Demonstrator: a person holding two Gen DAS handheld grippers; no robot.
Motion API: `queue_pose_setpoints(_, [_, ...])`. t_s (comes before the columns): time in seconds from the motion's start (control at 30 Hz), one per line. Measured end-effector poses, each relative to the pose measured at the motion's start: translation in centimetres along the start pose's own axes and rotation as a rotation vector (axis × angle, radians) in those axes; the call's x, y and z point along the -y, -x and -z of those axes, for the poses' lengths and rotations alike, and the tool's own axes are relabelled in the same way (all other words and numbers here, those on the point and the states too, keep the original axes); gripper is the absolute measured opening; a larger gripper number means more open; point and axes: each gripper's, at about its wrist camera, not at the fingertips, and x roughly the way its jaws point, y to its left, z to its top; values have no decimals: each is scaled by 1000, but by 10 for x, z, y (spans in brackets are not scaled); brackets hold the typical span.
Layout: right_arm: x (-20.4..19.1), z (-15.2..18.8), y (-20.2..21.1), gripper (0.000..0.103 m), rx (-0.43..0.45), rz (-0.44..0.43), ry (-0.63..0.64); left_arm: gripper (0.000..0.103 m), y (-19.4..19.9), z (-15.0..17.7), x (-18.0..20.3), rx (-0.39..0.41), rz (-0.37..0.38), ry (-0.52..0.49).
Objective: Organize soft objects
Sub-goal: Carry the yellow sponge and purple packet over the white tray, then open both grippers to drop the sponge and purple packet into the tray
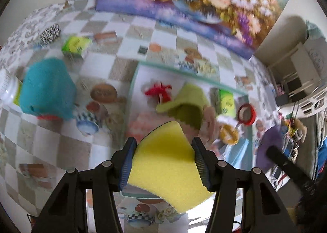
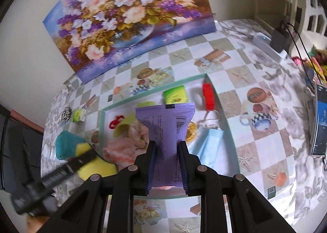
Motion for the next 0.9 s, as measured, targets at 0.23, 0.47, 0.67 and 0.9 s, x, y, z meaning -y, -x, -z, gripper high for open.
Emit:
queue_pose_setpoints(0.23, [7, 2, -23, 24, -67, 16, -13, 57, -34, 8, -11, -60, -6, 44])
queue_pose_setpoints(0.47, [2, 7, -47, 24, -128, 31, 10, 58, -47, 9, -14, -81, 3, 43])
queue_pose_setpoints(0.67, [-3, 13, -68, 24, -173, 31, 27, 58, -58, 10, -19, -93, 5, 56])
queue_pose_setpoints(0.9, [-7, 13, -75, 24, -189, 48, 43, 59, -60, 7, -16, -100, 2, 53])
